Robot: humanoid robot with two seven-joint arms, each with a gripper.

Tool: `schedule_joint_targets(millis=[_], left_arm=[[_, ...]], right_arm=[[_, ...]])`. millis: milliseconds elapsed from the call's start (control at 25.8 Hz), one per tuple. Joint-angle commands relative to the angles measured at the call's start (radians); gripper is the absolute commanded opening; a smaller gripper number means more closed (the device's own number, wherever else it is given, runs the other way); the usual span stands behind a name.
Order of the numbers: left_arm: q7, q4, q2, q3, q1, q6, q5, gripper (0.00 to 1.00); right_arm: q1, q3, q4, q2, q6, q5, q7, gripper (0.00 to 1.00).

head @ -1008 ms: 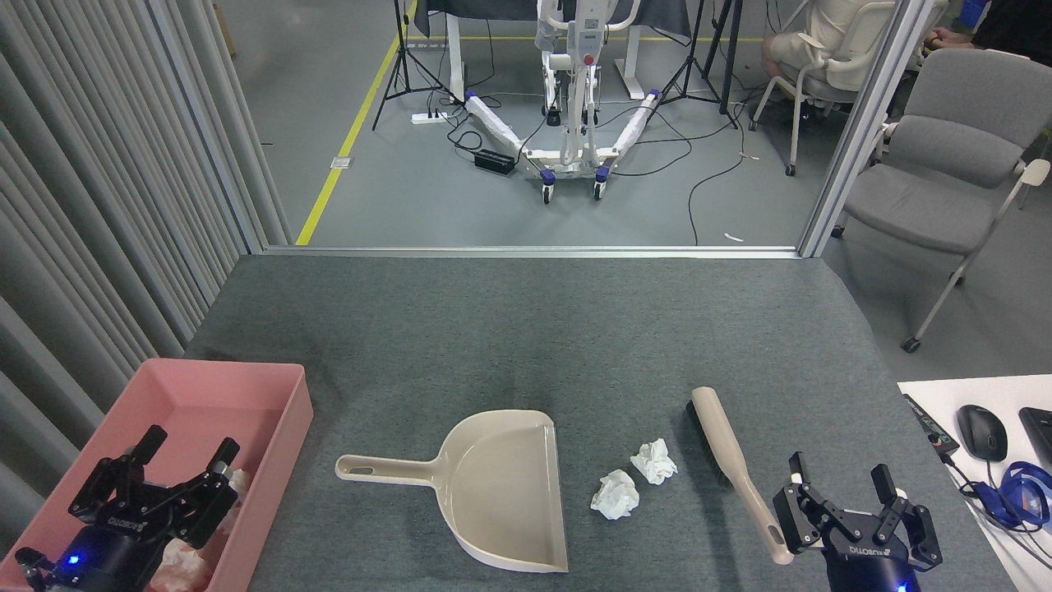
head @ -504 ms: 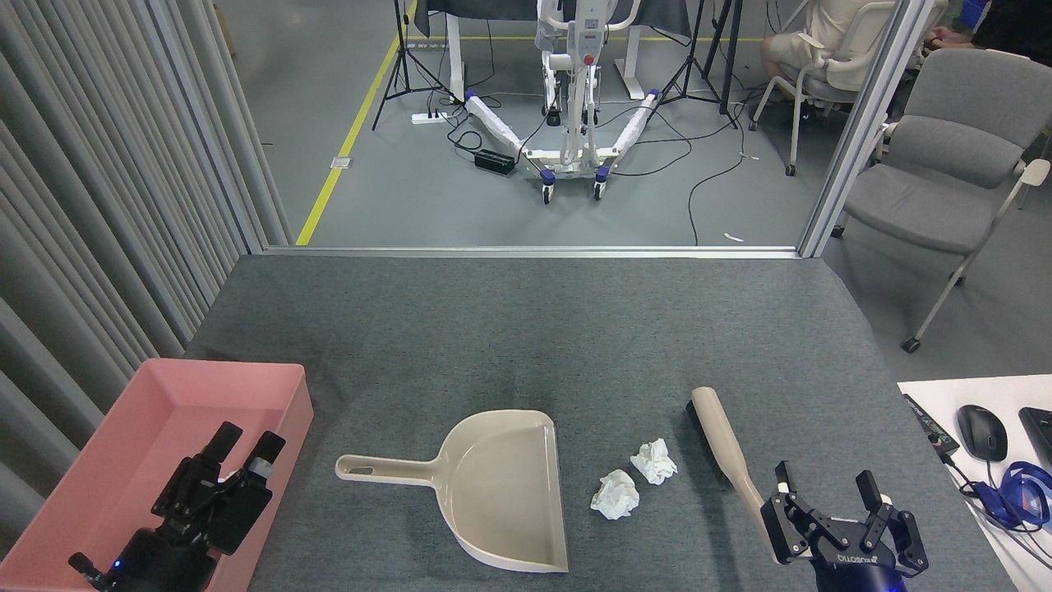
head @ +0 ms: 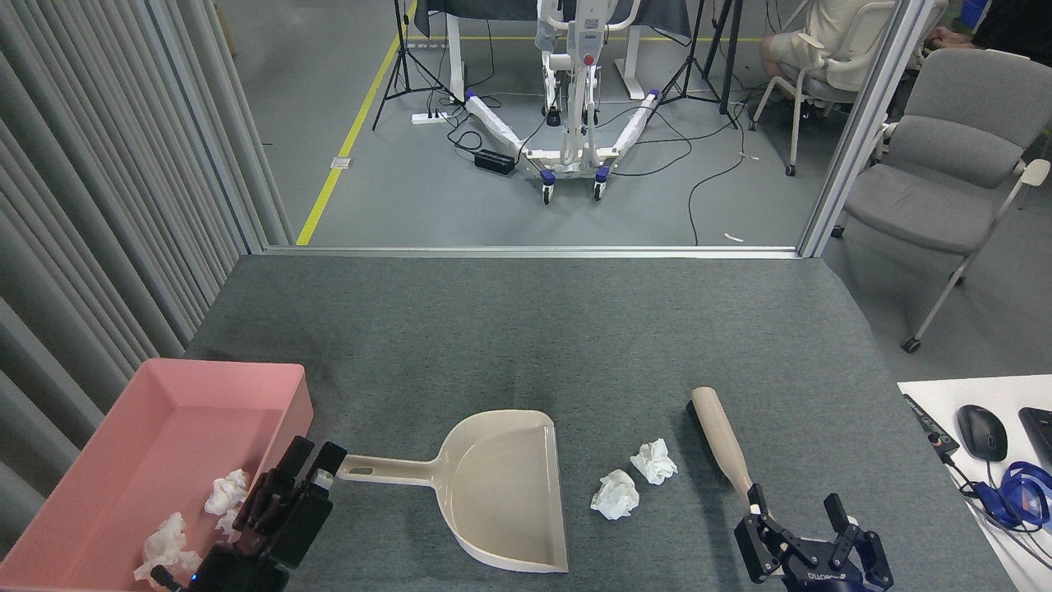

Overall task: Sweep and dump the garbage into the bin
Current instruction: 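Move the left gripper to the dustpan handle and the right to the brush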

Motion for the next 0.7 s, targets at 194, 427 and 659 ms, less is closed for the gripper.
schedule_joint_targets(millis=[194, 427, 659], left_arm=[[-0.004, 0.003, -0.078, -0.051, -0.013, 0.138, 0.000, 1.00], [-0.005, 0.046, -0.141, -0.068, -0.015, 0.183, 0.000, 1.00], [-0.005, 0.100, -0.144, -0.071, -0.016, 0.184, 0.000, 0.99]], right_arm=[[0.004, 0.016, 0.037, 0.016, 0.000, 0.004, 0.004, 0.98], [0.004, 0.014, 0.051, 0.026, 0.010, 0.029, 0.003, 0.98], [0.004, 0.014, 0.066, 0.028, 0.010, 0.029, 0.003, 0.98]])
